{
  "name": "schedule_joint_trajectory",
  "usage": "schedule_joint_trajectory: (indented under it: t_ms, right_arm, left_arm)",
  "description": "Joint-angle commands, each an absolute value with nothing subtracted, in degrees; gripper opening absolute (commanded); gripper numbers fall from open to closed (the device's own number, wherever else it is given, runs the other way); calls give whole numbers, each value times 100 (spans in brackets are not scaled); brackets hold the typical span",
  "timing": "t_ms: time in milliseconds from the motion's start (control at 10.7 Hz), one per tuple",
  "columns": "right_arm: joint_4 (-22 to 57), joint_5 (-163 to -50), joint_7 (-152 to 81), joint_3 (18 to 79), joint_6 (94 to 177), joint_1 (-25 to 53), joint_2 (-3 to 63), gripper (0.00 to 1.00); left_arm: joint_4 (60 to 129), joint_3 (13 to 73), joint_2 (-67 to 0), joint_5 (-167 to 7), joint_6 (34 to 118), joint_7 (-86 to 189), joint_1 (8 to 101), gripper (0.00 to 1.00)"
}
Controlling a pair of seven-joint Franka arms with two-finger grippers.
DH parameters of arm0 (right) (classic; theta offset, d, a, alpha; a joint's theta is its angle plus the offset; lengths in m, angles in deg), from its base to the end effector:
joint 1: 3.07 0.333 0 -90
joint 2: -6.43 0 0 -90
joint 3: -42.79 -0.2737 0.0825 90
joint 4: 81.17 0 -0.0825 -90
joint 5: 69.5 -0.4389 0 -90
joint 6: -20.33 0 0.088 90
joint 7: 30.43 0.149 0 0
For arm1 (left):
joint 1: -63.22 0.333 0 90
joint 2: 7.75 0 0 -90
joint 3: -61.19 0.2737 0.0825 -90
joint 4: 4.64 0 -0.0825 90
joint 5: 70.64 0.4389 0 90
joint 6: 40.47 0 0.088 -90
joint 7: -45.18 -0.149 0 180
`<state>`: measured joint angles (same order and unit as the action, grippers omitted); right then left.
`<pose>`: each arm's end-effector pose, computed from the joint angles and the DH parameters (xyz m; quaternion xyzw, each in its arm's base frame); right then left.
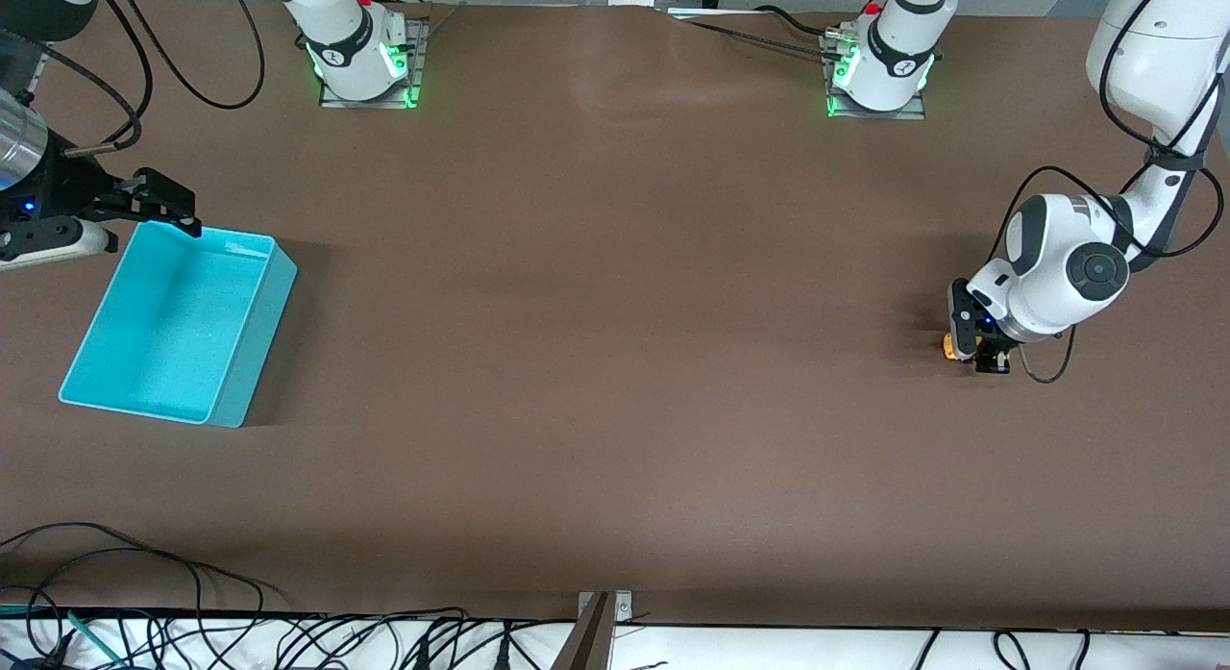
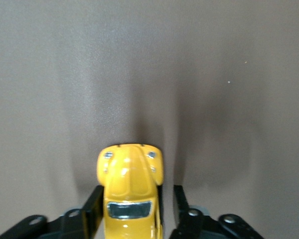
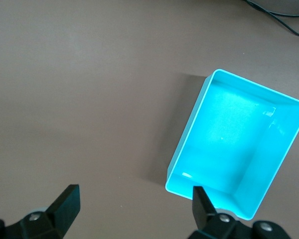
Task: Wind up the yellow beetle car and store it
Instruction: 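Pull the car backward along the table with the left gripper, then open the left gripper to release the car rolling toward the bin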
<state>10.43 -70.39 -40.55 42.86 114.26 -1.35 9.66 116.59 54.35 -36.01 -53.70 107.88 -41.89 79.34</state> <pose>0.6274 0.0203 0.4965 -0.9947 -0.1019 0.0073 0.0083 0.5758 0.0872 0.0502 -0.6970 0.7155 0.0394 0.0283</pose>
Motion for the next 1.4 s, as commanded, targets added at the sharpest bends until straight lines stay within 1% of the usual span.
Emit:
schedule_joint_trajectory:
  t_ms: [0, 374, 467, 560, 747, 840, 934, 1214, 1307]
  right_arm:
    - [1058, -7003, -4203, 4314, 11376, -123, 941, 100]
    - [1058, -7012, -4203, 4314, 11376, -114, 941, 100]
    - [1050, -7012, -4203, 4314, 11376, -114, 941, 100]
    - [1050, -7012, -4203, 4314, 11376, -123, 933, 100]
    - [1058, -7012, -4203, 4314, 11367, -123, 933, 100]
    - [1058, -7012, -4203, 4314, 11376, -123, 933, 100]
    - [1058, -7012, -4203, 4314, 11367, -123, 941, 100]
    - [1058, -7020, -4203, 4314, 11376, -114, 941, 100]
    - [1058, -7012, -4203, 4314, 11376, -114, 941, 100]
  left_arm:
    - [11454, 5398, -3545, -5289, 10597, -4271, 7957, 100]
    - [11445, 5135, -2991, -5324, 9771, -4254, 7940, 100]
    - [11340, 5048, -2938, -5333, 9604, -4236, 7957, 100]
    - [11174, 5029, -2928, -5472, 9245, -4236, 7957, 100]
    - [10718, 5038, -2858, -6165, 8332, -4210, 8001, 100]
    - [10445, 5029, -2815, -6203, 7962, -4184, 7975, 100]
    - [10095, 5003, -2805, -6229, 7419, -4009, 7922, 100]
    - [8917, 4547, -2788, -6220, 5854, -3009, 7895, 100]
    - [8687, 4363, -2779, -6229, 5484, -2588, 7904, 100]
